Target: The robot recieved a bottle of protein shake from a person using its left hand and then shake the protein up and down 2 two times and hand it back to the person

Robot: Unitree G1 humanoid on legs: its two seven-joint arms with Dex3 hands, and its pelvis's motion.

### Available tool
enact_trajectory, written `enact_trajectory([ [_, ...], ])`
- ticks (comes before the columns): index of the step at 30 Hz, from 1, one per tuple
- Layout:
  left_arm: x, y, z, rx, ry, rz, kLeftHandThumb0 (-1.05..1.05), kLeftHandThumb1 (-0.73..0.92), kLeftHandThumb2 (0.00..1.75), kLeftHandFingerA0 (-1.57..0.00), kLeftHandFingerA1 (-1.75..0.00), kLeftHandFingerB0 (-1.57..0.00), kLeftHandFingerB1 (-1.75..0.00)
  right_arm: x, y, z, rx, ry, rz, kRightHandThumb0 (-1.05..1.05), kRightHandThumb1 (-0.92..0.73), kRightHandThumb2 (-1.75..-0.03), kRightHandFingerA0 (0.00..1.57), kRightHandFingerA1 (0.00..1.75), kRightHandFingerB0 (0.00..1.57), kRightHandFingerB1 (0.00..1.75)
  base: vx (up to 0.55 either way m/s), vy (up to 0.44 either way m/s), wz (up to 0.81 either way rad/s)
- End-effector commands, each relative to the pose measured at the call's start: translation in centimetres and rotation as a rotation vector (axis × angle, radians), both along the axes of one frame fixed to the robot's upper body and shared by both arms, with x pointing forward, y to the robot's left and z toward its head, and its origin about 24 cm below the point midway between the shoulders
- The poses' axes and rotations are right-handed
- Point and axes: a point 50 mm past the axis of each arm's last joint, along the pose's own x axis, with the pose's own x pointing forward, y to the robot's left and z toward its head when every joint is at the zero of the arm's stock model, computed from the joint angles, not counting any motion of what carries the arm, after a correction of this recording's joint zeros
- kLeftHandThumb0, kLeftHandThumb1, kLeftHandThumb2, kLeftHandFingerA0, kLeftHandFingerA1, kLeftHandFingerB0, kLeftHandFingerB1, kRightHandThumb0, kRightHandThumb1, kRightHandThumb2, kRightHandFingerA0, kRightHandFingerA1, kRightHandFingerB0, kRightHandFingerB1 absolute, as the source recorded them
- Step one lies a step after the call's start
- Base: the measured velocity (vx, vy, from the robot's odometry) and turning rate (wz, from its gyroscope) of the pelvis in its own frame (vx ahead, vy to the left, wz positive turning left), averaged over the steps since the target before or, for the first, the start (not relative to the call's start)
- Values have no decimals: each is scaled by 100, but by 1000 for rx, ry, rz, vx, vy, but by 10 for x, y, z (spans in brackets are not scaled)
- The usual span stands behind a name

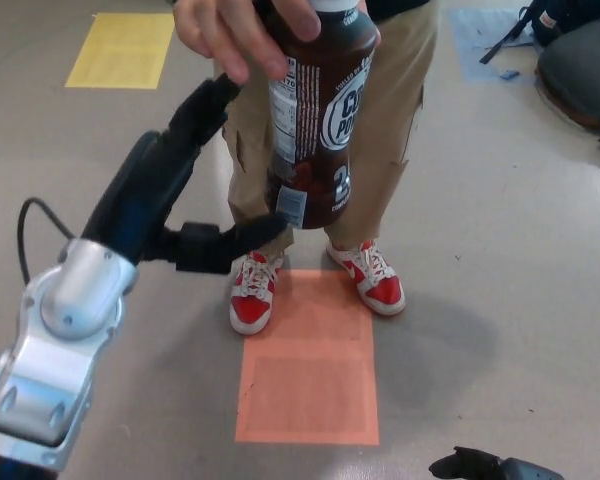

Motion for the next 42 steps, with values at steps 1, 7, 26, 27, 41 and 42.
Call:
enact_trajectory([
  [1, 11, -26, 36, -179, 613, -188, -85, 47, 85, 0, 0, 0, -1, 4, -5, 5, -30, -57, 31, -20, -74, -62, 102, 64, 84, 47, 0, 0, 0],
  [7, 15, -38, 43, -196, 636, -187, -89, 58, 58, 0, 0, 0, 0, 4, -5, 6, -22, -62, 32, -22, -75, -64, 99, 62, 84, 47, 0, 0, 0],
  [26, 18, -75, 25, -212, 783, -194, -83, 49, 86, 0, -6, 0, 0, 9, -4, 8, -58, -76, 50, -21, -76, -65, 100, 59, 82, 47, 0, 0, 0],
  [27, 18, -75, 24, -213, 786, -194, -83, 49, 86, 0, -6, 0, 0, 10, -5, 8, -60, -75, 51, -21, -76, -65, 100, 59, 82, 47, 0, 0, 0],
  [41, 22, -82, -3, -182, 886, -139, -82, 55, 57, 0, -6, 0, 0, 17, -2, 13, -54, -104, 62, -20, -75, -66, 100, 57, 83, 48, 0, 0, 0],
  [42, 22, -82, -4, -183, 890, -138, -82, 55, 57, 0, -6, 0, 0, 17, -2, 13, -54, -104, 62, -20, -75, -66, 100, 57, 83, 48, 0, 0, 0],
])
